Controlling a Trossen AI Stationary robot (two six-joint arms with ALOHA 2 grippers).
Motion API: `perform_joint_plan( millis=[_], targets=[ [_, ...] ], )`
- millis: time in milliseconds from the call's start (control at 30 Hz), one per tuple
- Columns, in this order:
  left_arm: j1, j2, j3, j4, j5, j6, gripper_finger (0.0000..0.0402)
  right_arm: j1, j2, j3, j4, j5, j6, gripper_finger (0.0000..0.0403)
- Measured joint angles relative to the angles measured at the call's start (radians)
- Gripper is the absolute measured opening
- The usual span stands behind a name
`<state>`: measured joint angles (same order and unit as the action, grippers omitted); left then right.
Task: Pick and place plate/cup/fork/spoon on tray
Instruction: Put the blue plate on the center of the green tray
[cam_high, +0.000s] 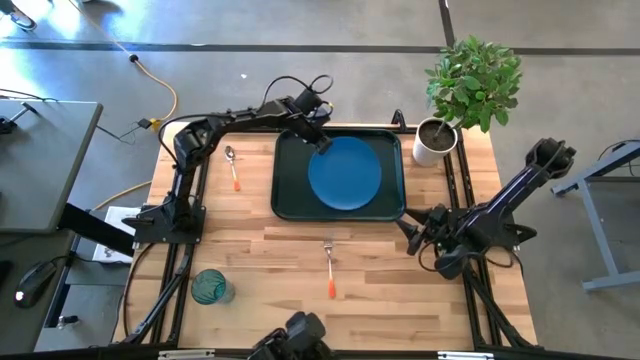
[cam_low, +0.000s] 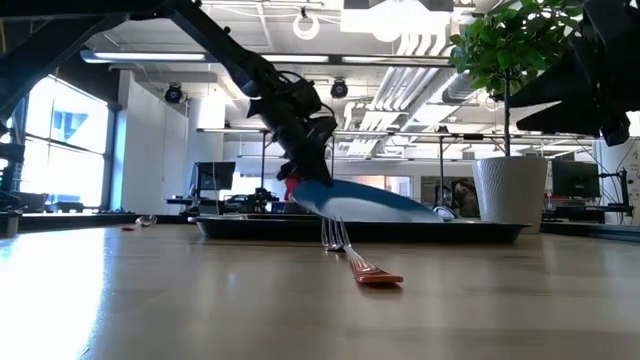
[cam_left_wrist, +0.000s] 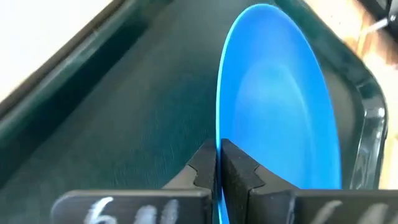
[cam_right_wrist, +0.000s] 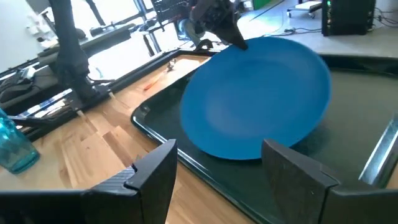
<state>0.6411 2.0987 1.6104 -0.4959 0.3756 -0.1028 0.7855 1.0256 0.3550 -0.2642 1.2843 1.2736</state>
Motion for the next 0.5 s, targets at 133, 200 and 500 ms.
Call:
perform_joint_plan(
  millis=[133, 200, 500],
  targets=[
    [-0.002, 0.000, -0.024, 0.001, -0.003, 0.022, 0.0005, -0.017, 0.071, -0.001, 0.004, -0.003, 0.070, 0.0226],
    [-0.002, 0.000, -0.026, -0.008, -0.034, 0.041, 0.0010, -0.023, 0.106, -0.001, 0.014, -0.006, 0.100, 0.0226],
    [-0.014, 0.000, -0.026, -0.009, -0.187, 0.085, 0.0085, -0.059, 0.240, -0.001, 0.167, -0.012, 0.117, 0.0226]
  ],
)
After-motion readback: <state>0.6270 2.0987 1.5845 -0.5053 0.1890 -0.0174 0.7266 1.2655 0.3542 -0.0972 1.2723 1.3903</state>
